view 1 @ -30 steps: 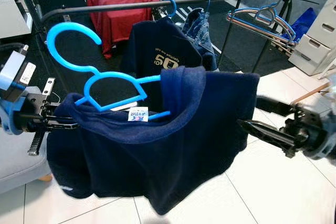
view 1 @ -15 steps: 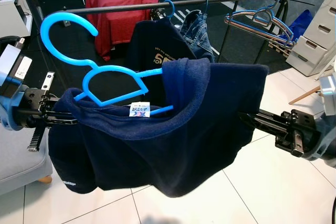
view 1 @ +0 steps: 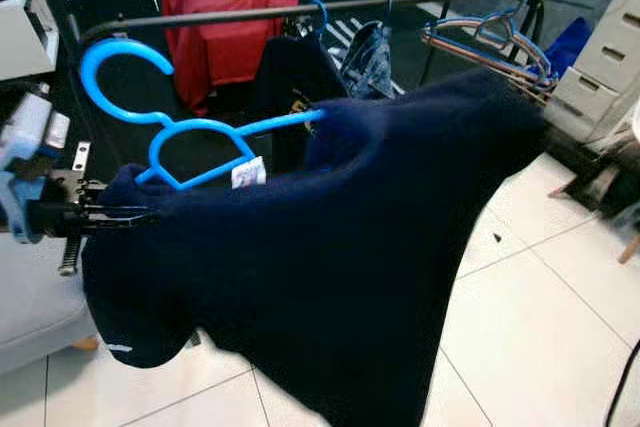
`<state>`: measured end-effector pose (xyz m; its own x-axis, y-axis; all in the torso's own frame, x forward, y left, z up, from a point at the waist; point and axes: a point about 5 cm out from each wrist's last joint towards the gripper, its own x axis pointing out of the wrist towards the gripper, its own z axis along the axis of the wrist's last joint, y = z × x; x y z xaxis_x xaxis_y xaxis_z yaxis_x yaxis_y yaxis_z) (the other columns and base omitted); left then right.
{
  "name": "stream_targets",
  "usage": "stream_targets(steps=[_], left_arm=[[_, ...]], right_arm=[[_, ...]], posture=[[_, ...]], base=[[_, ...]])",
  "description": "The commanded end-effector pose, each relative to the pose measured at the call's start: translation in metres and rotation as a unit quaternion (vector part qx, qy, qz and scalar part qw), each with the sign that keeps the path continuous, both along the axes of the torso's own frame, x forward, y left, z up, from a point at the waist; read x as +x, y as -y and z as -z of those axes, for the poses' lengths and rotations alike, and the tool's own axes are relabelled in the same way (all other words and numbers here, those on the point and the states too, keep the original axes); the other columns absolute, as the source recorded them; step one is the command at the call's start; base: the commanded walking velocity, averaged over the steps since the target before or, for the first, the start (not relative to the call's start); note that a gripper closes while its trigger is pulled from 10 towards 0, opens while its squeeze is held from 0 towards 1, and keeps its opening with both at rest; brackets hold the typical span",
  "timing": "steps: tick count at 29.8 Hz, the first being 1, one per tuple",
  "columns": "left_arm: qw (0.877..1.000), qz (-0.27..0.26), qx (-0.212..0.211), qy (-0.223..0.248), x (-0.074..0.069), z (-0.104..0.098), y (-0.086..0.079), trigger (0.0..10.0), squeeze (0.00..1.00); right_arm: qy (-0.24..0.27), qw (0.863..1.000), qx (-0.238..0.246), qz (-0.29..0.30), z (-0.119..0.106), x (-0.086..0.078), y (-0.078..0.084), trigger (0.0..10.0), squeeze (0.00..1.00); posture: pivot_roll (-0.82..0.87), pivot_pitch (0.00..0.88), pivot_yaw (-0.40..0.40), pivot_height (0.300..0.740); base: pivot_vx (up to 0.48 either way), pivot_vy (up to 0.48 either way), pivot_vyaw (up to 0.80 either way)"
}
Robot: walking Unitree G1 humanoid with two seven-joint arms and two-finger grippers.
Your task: Hang hanger
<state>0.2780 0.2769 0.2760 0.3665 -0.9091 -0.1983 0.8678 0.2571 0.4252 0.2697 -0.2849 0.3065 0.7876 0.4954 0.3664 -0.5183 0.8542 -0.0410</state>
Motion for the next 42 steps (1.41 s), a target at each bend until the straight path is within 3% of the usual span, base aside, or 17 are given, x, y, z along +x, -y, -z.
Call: stream_targets(steps=[1, 3, 4, 7, 12, 14, 16, 18, 19, 20, 22, 23, 25, 28, 34, 37, 42], left_arm=[[0.999, -0.035, 0.009, -0.003, 0.003, 0.006, -0.009, 10.0, 0.0], [0.998, -0.06, 0.008, 0.003, 0.006, 0.007, -0.013, 10.0, 0.0], [0.998, -0.06, 0.008, 0.003, 0.006, 0.007, -0.013, 10.0, 0.0], [0.989, -0.144, 0.003, 0.021, 0.02, 0.008, -0.022, 10.0, 0.0], [0.985, -0.17, 0.0, 0.029, 0.025, 0.007, -0.022, 10.0, 0.0], [0.973, -0.215, -0.058, 0.059, 0.039, -0.004, -0.012, 10.0, 0.0], [0.973, -0.215, -0.058, 0.059, 0.039, -0.004, -0.012, 10.0, 0.0], [0.957, -0.242, -0.134, 0.084, 0.053, -0.018, 0.007, 10.0, 0.0], [0.957, -0.242, -0.134, 0.084, 0.053, -0.018, 0.007, 10.0, 0.0], [0.95, -0.246, -0.171, 0.092, 0.059, -0.023, 0.019, 10.0, 0.0], [0.95, -0.246, -0.171, 0.092, 0.059, -0.023, 0.019, 10.0, 0.0], [0.943, -0.246, -0.205, 0.093, 0.063, -0.028, 0.028, 10.0, 0.0], [0.943, -0.246, -0.205, 0.093, 0.063, -0.028, 0.028, 10.0, 0.0], [0.935, -0.223, -0.259, 0.089, 0.066, -0.034, 0.056, 10.0, 0.0], [0.941, -0.169, -0.281, 0.081, 0.059, -0.036, 0.087, 10.0, 0.0], [0.938, -0.148, -0.304, 0.073, 0.056, -0.038, 0.105, 10.0, 0.0], [0.933, -0.143, -0.323, 0.066, 0.056, -0.042, 0.113, 10.0, 0.0]], right_arm=[[0.029, 0.991, 0.047, 0.12, -0.011, -0.004, 0.035, 0.0, 0.0], [0.035, 0.981, 0.062, 0.183, -0.014, -0.002, 0.05, 0.0, 0.0], [0.035, 0.981, 0.062, 0.183, -0.014, -0.002, 0.05, 0.0, 0.0], [0.036, 0.958, 0.076, 0.275, -0.017, -0.001, 0.071, 0.0, 0.0], [0.025, 0.956, 0.078, 0.281, -0.014, 0.001, 0.07, 0.0, 0.0], [-0.037, 0.967, 0.046, 0.249, 0.009, 0.013, 0.049, 0.0, 0.0], [-0.037, 0.967, 0.046, 0.249, 0.009, 0.013, 0.049, 0.0, 0.0], [-0.102, 0.982, 0.0, 0.158, 0.038, 0.023, 0.008, 0.0, 0.0], [-0.102, 0.982, 0.0, 0.158, 0.038, 0.023, 0.008, 0.0, 0.0], [-0.129, 0.986, -0.029, 0.098, 0.052, 0.025, -0.019, 0.0, 0.0], [-0.129, 0.986, -0.029, 0.098, 0.052, 0.025, -0.019, 0.0, 0.0], [-0.148, 0.987, -0.044, 0.054, 0.061, 0.024, -0.039, 0.0, 0.0], [-0.148, 0.987, -0.044, 0.054, 0.061, 0.024, -0.039, 0.0, 0.0], [-0.187, 0.981, -0.049, 0.022, 0.077, 0.028, -0.062, 0.0, 0.0], [-0.195, 0.98, -0.049, -0.001, 0.082, 0.027, -0.074, 0.0, 0.0], [-0.215, 0.973, -0.061, -0.059, 0.088, 0.02, -0.093, 0.0, 0.0], [-0.244, 0.962, -0.074, -0.094, 0.096, 0.014, -0.103, 0.0, 0.0]], posture=[[-0.02, 0.102, -0.009, 0.74], [-0.02, 0.103, -0.01, 0.74], [-0.02, 0.103, -0.01, 0.74], [-0.02, 0.105, -0.011, 0.74], [-0.02, 0.108, -0.012, 0.74], [-0.02, 0.109, -0.014, 0.74], [-0.02, 0.109, -0.014, 0.74], [-0.02, 0.109, -0.012, 0.74], [-0.02, 0.109, -0.012, 0.74], [-0.02, 0.107, -0.012, 0.74], [-0.02, 0.107, -0.012, 0.74], [-0.03, 0.107, -0.01, 0.74], [-0.03, 0.107, -0.01, 0.74], [-0.03, 0.103, -0.009, 0.74], [-0.03, 0.101, -0.01, 0.74], [-0.03, 0.095, -0.011, 0.74], [-0.02, 0.094, -0.011, 0.74]], base=[[0.0, 0.0, 0.0], [0.0, 0.0, 0.0], [0.0, 0.0, 0.0], [0.0, 0.0, 0.0], [0.0, 0.0, 0.0], [0.0, 0.0, 0.0], [0.0, 0.0, 0.0], [0.0, 0.0, 0.0], [0.0, 0.0, 0.0], [0.0, 0.0, 0.0], [0.0, 0.0, 0.0], [0.0, 0.0, 0.0], [0.0, 0.0, 0.0], [0.0, 0.0, 0.0], [0.0, 0.0, 0.0], [0.0, 0.0, 0.0], [0.0, 0.0, 0.0]])
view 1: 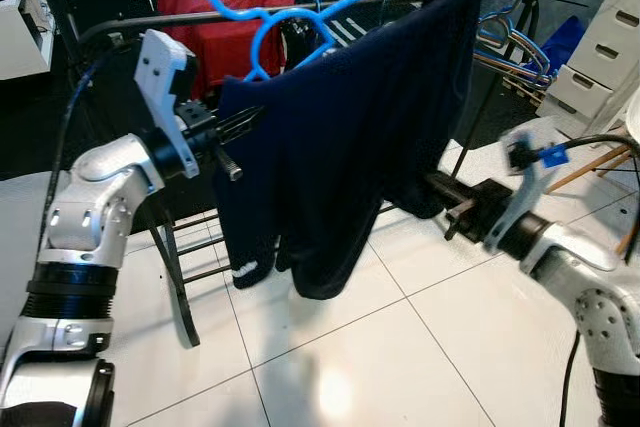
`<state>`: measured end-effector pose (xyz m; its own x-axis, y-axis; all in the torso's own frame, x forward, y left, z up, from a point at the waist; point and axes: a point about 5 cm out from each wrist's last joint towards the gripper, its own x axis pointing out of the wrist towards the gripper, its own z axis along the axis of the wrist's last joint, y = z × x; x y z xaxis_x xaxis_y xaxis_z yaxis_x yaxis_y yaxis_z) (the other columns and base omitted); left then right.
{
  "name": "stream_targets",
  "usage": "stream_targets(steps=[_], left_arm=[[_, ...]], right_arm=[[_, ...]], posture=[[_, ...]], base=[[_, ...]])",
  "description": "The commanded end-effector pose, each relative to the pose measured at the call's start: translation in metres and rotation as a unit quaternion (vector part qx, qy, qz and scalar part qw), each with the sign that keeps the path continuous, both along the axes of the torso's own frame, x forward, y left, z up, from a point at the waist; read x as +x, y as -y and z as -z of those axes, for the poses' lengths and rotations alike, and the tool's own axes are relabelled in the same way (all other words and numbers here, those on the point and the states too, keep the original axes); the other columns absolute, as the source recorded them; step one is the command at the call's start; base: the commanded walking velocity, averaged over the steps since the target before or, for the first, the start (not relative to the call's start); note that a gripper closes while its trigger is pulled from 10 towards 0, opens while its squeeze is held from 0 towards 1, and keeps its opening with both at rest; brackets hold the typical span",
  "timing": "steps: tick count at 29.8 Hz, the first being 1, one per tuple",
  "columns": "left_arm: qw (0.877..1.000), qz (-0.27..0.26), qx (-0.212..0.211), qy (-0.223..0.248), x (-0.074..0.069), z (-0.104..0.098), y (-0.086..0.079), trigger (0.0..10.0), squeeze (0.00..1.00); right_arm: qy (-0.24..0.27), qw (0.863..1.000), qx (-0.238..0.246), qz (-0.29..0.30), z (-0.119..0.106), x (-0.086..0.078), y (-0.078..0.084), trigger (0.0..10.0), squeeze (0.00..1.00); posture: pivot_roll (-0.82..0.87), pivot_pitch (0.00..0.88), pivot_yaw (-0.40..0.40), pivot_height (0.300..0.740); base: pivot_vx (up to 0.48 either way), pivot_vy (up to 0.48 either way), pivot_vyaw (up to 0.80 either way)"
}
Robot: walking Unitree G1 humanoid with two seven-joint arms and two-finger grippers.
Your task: Hang hanger
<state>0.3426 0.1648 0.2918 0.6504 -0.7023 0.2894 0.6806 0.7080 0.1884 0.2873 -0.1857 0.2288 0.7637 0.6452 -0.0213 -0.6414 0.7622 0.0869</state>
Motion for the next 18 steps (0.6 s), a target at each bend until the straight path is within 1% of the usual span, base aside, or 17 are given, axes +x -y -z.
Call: stream_targets(steps=[1, 2, 4, 5, 10, 11, 12, 13, 15, 16, 18], left_arm=[[0.997, 0.011, -0.054, 0.057, -0.008, -0.029, 0.004, 10.0, 0.0], [0.997, 0.011, -0.054, 0.057, -0.008, -0.029, 0.004, 10.0, 0.0], [0.995, 0.007, -0.078, 0.058, -0.007, -0.034, 0.013, 10.0, 0.0], [0.995, 0.007, -0.087, 0.056, -0.007, -0.035, 0.017, 10.0, 0.0], [0.995, 0.012, -0.084, 0.058, -0.009, -0.035, 0.022, 10.0, 0.0], [0.995, 0.012, -0.073, 0.061, -0.01, -0.034, 0.021, 10.0, 0.0], [0.996, 0.011, -0.048, 0.07, -0.011, -0.032, 0.018, 10.0, 0.0], [0.996, 0.011, -0.048, 0.07, -0.011, -0.032, 0.018, 10.0, 0.0], [0.996, 0.014, 0.0, 0.085, -0.015, -0.03, 0.01, 10.0, 0.0], [0.995, 0.017, 0.018, 0.093, -0.017, -0.031, 0.006, 10.0, 0.0], [0.995, 0.017, 0.018, 0.093, -0.017, -0.031, 0.006, 10.0, 0.0]], right_arm=[[-0.064, 0.997, -0.014, -0.032, 0.022, -0.007, -0.009, 0.0, 0.0], [-0.064, 0.997, -0.014, -0.032, 0.022, -0.007, -0.009, 0.0, 0.0], [-0.083, 0.993, -0.018, -0.087, 0.026, -0.017, -0.025, 0.0, 0.0], [-0.084, 0.991, -0.021, -0.105, 0.026, -0.021, -0.03, 0.0, 0.0], [-0.07, 0.992, -0.035, -0.102, 0.023, -0.021, -0.03, 0.0, 0.0], [-0.054, 0.996, -0.025, -0.066, 0.018, -0.015, -0.021, 10.0, 0.0], [-0.028, 0.999, -0.007, -0.032, 0.008, -0.01, -0.007, 10.0, 1.0], [-0.028, 0.999, -0.007, -0.032, 0.008, -0.01, -0.007, 10.0, 1.0], [0.031, 0.999, 0.029, -0.006, -0.015, -0.012, 0.018, 10.0, 1.0], [0.05, 0.998, 0.033, -0.018, -0.023, -0.019, 0.025, 10.0, 1.0], [0.05, 0.998, 0.033, -0.018, -0.023, -0.019, 0.025, 10.0, 1.0]], posture=[[-0.02, 0.097, -0.012, 0.74], [-0.02, 0.097, -0.012, 0.74], [-0.03, 0.1, -0.012, 0.74], [-0.03, 0.101, -0.012, 0.74], [-0.03, 0.105, -0.011, 0.74], [-0.03, 0.108, -0.01, 0.74], [-0.03, 0.11, -0.01, 0.74], [-0.03, 0.11, -0.01, 0.74], [-0.03, 0.113, -0.011, 0.74], [-0.03, 0.114, -0.011, 0.74], [-0.03, 0.114, -0.011, 0.74]], base=[[0.0, 0.0, 0.0], [0.0, 0.0, 0.0], [0.0, 0.0, 0.0], [0.0, 0.0, 0.0], [0.0, 0.0, 0.0], [0.0, 0.0, 0.0], [0.0, 0.0, 0.0], [0.0, 0.0, 0.0], [0.0, 0.0, 0.0], [0.0, 0.0, 0.0], [0.0, 0.0, 0.0]])
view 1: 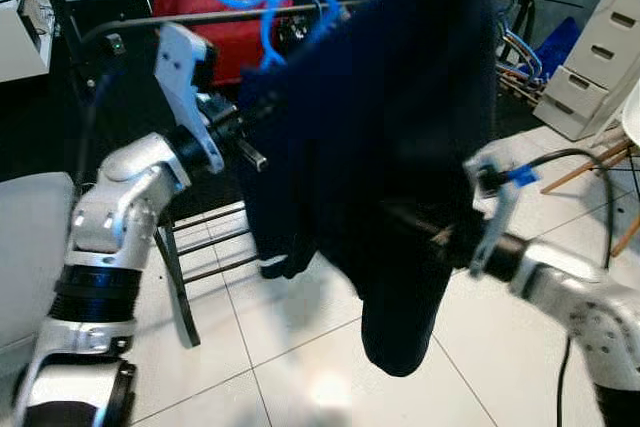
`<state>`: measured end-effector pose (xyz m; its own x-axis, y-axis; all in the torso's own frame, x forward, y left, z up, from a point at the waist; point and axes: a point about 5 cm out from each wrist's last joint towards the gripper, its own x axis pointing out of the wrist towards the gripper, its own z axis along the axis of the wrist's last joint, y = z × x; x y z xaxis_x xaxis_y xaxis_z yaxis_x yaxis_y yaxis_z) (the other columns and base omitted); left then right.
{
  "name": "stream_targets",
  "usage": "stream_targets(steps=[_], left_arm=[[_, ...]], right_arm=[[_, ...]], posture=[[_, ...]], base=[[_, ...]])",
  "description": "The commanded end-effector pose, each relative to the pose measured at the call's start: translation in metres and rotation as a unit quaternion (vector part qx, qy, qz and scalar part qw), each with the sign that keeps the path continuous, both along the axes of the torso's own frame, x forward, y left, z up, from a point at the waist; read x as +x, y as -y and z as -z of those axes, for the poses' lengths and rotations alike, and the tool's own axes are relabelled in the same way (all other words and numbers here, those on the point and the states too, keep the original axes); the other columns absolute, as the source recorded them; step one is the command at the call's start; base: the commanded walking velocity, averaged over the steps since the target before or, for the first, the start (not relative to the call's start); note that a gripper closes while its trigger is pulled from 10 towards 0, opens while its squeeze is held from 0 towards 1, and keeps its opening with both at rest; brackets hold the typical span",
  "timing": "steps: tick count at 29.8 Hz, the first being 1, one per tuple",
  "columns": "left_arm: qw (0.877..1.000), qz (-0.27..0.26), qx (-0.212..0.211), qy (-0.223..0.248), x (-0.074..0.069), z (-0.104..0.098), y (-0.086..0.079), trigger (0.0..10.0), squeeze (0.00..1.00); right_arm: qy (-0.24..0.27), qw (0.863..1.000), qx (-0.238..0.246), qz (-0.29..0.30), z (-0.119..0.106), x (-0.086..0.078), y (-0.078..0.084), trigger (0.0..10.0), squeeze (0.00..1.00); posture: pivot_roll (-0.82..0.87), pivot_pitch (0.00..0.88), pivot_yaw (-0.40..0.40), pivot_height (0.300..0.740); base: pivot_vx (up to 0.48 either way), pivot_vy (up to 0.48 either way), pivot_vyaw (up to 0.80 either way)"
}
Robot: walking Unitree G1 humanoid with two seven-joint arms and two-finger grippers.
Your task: Hang hanger
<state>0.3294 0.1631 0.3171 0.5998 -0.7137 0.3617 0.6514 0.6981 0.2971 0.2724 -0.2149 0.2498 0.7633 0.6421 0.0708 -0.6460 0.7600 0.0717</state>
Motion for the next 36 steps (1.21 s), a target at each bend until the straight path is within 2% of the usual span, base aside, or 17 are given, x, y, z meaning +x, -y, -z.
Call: stream_targets(steps=[1, 4, 6, 7, 9, 10, 12, 13, 14, 20, 23, 24, 25, 26, 30, 36], left_arm=[[0.999, 0.014, 0.017, 0.028, -0.006, -0.006, 0.002, 10.0, 0.0], [0.999, 0.014, 0.017, 0.028, -0.006, -0.006, 0.002, 10.0, 0.0], [0.998, 0.013, 0.045, 0.043, -0.009, -0.01, -0.007, 10.0, 0.0], [0.998, 0.013, 0.045, 0.043, -0.009, -0.01, -0.007, 10.0, 0.0], [0.996, 0.024, 0.062, 0.051, -0.013, -0.012, -0.012, 10.0, 0.0], [0.996, 0.024, 0.062, 0.051, -0.013, -0.012, -0.012, 10.0, 0.0], [0.992, 0.04, 0.1, 0.063, -0.018, -0.009, -0.009, 10.0, 0.0], [0.992, 0.04, 0.1, 0.063, -0.018, -0.009, -0.009, 10.0, 0.0], [0.988, 0.048, 0.128, 0.071, -0.019, -0.006, -0.007, 10.0, 0.0], [0.984, 0.063, 0.144, 0.078, -0.022, -0.006, -0.004, 10.0, 0.0], [0.98, 0.086, 0.155, 0.09, -0.026, -0.01, -0.005, 10.0, 0.0], [0.979, 0.092, 0.159, 0.093, -0.027, -0.011, -0.005, 10.0, 0.0], [0.979, 0.092, 0.159, 0.093, -0.027, -0.011, -0.005, 10.0, 0.0], [0.977, 0.098, 0.166, 0.094, -0.028, -0.01, -0.006, 10.0, 0.0], [0.972, 0.122, 0.176, 0.097, -0.033, -0.008, -0.008, 10.0, 0.0], [0.967, 0.143, 0.185, 0.102, -0.038, -0.008, -0.007, 10.0, 0.0]], right_arm=[[0.021, 0.999, 0.009, -0.029, -0.006, -0.009, -0.001, 10.0, 1.0], [0.021, 0.999, 0.009, -0.029, -0.006, -0.009, -0.001, 10.0, 1.0], [0.056, 0.996, -0.013, -0.073, -0.019, -0.035, 0.015, 10.0, 1.0], [0.056, 0.996, -0.013, -0.073, -0.019, -0.035, 0.015, 10.0, 1.0], [0.095, 0.993, -0.011, -0.066, -0.033, -0.045, 0.029, 10.0, 1.0], [0.095, 0.993, -0.011, -0.066, -0.033, -0.045, 0.029, 10.0, 1.0], [0.134, 0.99, 0.005, -0.047, -0.05, -0.048, 0.039, 10.0, 1.0], [0.134, 0.99, 0.005, -0.047, -0.05, -0.048, 0.039, 10.0, 1.0], [0.155, 0.986, 0.0, -0.052, -0.059, -0.054, 0.044, 10.0, 1.0], [0.16, 0.985, -0.022, -0.055, -0.063, -0.058, 0.047, 10.0, 1.0], [0.184, 0.982, -0.038, -0.022, -0.074, -0.061, 0.059, 10.0, 1.0], [0.193, 0.98, -0.037, -0.011, -0.078, -0.062, 0.063, 10.0, 0.51], [0.193, 0.98, -0.037, -0.011, -0.078, -0.062, 0.063, 10.0, 0.51], [0.201, 0.979, -0.041, 0.002, -0.082, -0.062, 0.066, 10.0, 0.0], [0.218, 0.975, -0.033, 0.035, -0.09, -0.061, 0.074, 10.0, 0.0], [0.209, 0.977, -0.031, 0.034, -0.089, -0.057, 0.076, 10.0, 0.0]], posture=[[-0.03, 0.116, -0.01, 0.74], [-0.03, 0.116, -0.01, 0.74], [-0.03, 0.118, -0.01, 0.74], [-0.03, 0.118, -0.01, 0.74], [-0.03, 0.119, -0.007, 0.74], [-0.03, 0.119, -0.007, 0.74], [-0.03, 0.118, -0.006, 0.74], [-0.03, 0.118, -0.006, 0.74], [-0.03, 0.118, -0.006, 0.74], [-0.03, 0.118, -0.006, 0.74], [-0.03, 0.118, -0.004, 0.74], [-0.03, 0.118, -0.004, 0.74], [-0.03, 0.118, -0.004, 0.74], [-0.03, 0.118, -0.003, 0.74], [-0.03, 0.116, -0.004, 0.74], [-0.03, 0.114, -0.009, 0.74]], base=[[0.0, 0.0, 0.0], [0.0, 0.0, 0.0], [0.0, 0.0, 0.0], [0.0, 0.0, 0.0], [0.0, 0.0, 0.0], [0.0, 0.0, 0.0], [0.0, 0.0, 0.0], [0.0, 0.0, 0.0], [0.0, 0.0, 0.0], [0.0, 0.0, 0.0], [0.0, 0.0, 0.0], [0.0, 0.0, 0.0], [0.0, 0.0, 0.0], [0.0, 0.0, 0.0], [0.0, 0.0, 0.0], [0.0, 0.0, 0.0]])
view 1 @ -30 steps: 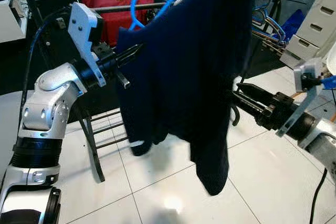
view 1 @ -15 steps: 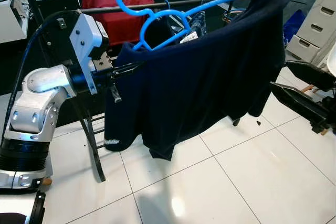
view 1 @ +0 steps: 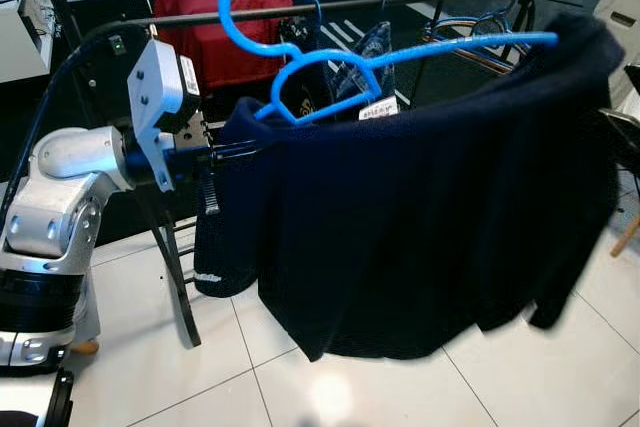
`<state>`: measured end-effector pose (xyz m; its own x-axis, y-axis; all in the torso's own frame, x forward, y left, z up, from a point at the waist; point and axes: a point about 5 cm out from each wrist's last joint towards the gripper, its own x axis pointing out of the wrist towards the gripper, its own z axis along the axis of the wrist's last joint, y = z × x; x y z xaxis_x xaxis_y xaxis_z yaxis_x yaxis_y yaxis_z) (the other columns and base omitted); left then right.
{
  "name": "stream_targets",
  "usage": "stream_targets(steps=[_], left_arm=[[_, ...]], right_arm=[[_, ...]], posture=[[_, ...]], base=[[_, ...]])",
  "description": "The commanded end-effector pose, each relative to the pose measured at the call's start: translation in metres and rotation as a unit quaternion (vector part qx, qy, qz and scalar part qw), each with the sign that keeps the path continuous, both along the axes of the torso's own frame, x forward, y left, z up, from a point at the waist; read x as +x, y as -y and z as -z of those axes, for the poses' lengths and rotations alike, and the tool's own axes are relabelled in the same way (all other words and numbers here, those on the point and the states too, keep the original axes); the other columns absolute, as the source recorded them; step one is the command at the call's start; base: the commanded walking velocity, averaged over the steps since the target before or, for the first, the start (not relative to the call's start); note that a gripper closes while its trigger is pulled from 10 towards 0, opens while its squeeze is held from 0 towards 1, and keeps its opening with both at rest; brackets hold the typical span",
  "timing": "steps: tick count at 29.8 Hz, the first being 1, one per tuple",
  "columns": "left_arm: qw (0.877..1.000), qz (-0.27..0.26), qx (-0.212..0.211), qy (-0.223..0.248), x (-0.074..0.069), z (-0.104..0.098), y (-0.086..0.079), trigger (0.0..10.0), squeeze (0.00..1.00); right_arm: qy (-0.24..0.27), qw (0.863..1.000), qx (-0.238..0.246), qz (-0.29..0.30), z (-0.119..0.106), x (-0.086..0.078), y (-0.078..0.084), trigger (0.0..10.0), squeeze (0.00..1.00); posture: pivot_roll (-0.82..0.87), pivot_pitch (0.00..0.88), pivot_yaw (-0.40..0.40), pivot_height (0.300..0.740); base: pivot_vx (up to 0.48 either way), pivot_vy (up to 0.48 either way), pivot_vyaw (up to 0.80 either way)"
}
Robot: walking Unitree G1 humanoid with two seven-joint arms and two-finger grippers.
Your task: Hang hanger
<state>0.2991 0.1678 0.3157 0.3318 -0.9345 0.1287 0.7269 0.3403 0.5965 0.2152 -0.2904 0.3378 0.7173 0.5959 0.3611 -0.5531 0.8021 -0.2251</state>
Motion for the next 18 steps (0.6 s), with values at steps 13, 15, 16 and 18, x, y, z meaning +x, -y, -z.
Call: stream_targets(steps=[13, 15, 16, 18], left_arm=[[0.999, 0.03, 0.001, 0.038, -0.012, -0.014, 0.002, 10.0, 0.0], [0.999, 0.03, 0.001, 0.038, -0.012, -0.014, 0.002, 10.0, 0.0], [0.999, 0.03, 0.001, 0.038, -0.012, -0.014, 0.002, 10.0, 0.0], [0.999, 0.032, 0.0, 0.043, -0.012, -0.016, 0.002, 10.0, 0.0]], right_arm=[[-0.11, 0.989, -0.035, -0.094, 0.033, 0.004, -0.022, 10.0, 0.0], [-0.11, 0.989, -0.035, -0.094, 0.033, 0.004, -0.022, 10.0, 0.0], [-0.11, 0.989, -0.035, -0.094, 0.033, 0.004, -0.022, 10.0, 0.0], [-0.127, 0.983, -0.034, -0.127, 0.042, 0.003, -0.03, 0.0, 0.0]], posture=[[-0.03, 0.108, -0.014, 0.74], [-0.03, 0.108, -0.014, 0.74], [-0.03, 0.108, -0.014, 0.74], [-0.03, 0.105, -0.014, 0.74]], base=[[0.0, 0.0, 0.0], [0.0, 0.0, 0.0], [0.0, 0.0, 0.0], [0.0, 0.0, 0.0]])
